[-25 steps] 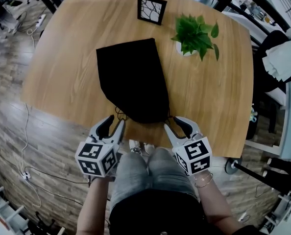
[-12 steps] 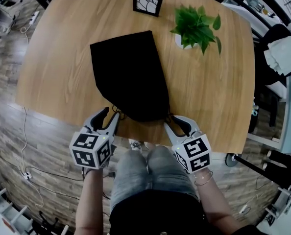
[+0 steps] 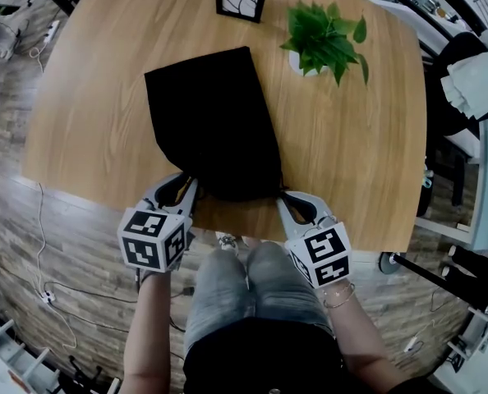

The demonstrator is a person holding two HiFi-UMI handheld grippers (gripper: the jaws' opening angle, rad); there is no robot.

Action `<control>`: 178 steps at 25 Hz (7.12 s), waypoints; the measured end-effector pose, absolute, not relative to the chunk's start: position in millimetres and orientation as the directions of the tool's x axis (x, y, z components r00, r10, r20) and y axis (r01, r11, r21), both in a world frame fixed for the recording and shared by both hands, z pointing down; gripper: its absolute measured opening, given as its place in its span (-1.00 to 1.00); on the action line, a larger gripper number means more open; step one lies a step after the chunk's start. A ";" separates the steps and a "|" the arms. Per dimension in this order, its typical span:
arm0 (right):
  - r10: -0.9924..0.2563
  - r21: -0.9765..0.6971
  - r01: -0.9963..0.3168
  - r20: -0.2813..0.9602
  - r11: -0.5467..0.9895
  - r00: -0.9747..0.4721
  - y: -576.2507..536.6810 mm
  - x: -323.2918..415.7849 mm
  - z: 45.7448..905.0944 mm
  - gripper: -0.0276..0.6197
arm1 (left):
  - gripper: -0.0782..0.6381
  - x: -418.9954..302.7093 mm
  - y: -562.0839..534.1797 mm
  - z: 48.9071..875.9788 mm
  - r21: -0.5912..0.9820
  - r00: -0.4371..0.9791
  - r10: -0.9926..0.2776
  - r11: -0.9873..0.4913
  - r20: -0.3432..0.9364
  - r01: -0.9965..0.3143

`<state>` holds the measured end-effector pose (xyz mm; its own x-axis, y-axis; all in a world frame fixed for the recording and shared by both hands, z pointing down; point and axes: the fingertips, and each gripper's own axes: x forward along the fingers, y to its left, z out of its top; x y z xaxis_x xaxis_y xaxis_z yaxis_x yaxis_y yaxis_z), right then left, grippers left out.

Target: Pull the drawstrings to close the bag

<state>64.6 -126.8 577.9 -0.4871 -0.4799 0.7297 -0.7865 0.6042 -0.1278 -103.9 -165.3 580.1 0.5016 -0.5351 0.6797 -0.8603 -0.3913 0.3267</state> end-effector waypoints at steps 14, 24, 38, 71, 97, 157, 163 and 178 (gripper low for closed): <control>-0.540 -0.169 -0.786 0.641 0.595 -0.546 -126.4 66.7 533.2 -0.91 | -0.70 -103.0 -143.7 547.2 0.344 0.523 -0.578 -0.397 0.626 -0.851; -0.614 -0.125 -0.791 0.562 0.599 -0.554 -136.0 64.2 487.3 -0.91 | -0.70 -113.7 -133.8 502.1 0.336 0.521 -0.653 -0.398 0.550 -0.854; -0.704 -0.053 -0.816 0.475 0.576 -0.528 -153.8 69.4 436.2 -0.91 | -0.73 -140.2 -132.5 465.8 0.255 0.458 -0.720 -0.381 0.522 -0.889; -0.900 0.070 -0.916 0.228 0.396 -0.372 -176.4 136.6 324.3 -0.92 | -0.73 -144.0 -163.5 360.2 0.149 0.363 -0.895 -0.335 0.259 -0.930; -0.950 0.043 -0.959 0.159 0.278 -0.268 -192.0 166.3 301.2 -0.92 | -0.73 -189.0 -176.4 343.3 0.161 0.290 -0.936 -0.260 0.201 -0.952; -0.989 -0.016 -0.995 0.115 0.096 -0.097 -195.1 236.4 293.6 -0.92 | -0.73 -253.1 -170.3 338.9 0.182 0.127 -0.975 -0.093 0.183 -0.979; -0.992 -0.022 -0.997 0.100 0.079 -0.081 -194.7 241.5 291.4 -0.91 | -0.73 -258.7 -169.4 337.7 0.191 0.114 -0.978 -0.080 0.175 -0.978; -0.993 -0.048 -0.997 0.101 0.063 -0.068 -194.4 249.0 294.2 -0.92 | -0.73 -265.8 -165.9 338.9 0.199 0.084 -0.982 -0.049 0.172 -0.979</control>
<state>249.0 -194.4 294.2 -0.0677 -0.9926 0.1007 -0.9968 0.0631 -0.0484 -265.8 -165.9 338.9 0.0842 -0.9816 0.1716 -0.9787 -0.0491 0.1991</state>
